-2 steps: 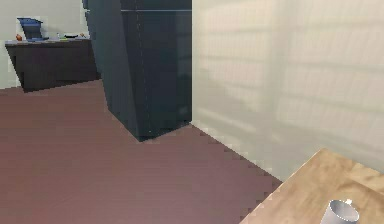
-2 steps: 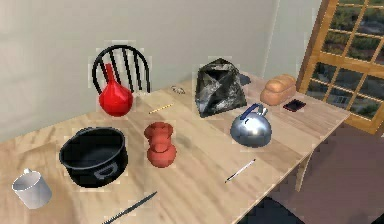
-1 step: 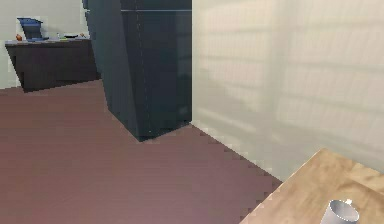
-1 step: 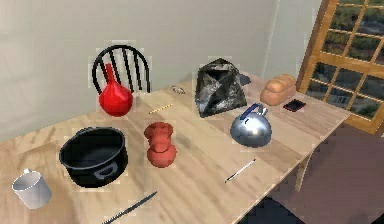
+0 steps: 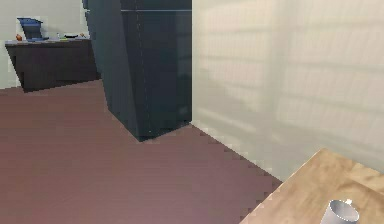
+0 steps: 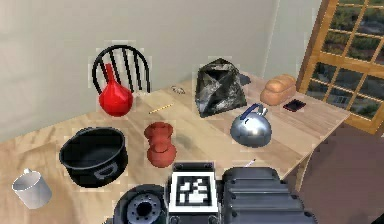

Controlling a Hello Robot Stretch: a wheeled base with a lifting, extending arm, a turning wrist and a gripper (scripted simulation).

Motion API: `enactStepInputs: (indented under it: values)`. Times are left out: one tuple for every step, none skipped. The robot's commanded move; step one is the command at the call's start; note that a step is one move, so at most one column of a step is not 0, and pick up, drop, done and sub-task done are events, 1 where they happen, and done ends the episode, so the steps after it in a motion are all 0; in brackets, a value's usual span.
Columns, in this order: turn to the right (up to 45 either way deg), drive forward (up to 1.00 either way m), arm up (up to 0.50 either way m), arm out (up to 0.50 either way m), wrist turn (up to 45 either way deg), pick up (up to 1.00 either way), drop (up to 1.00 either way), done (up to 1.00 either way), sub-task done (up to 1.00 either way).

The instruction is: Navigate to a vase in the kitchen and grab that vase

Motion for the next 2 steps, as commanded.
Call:
enactStepInputs:
  values:
    - [0.0, 0.00, 0.00, 0.28, 0.0, 0.00, 0.00, 0.00, 0.00]
    - [0.0, 0.00, 0.00, 0.00, 45.0, 0.00, 0.00, 0.00, 0.00]
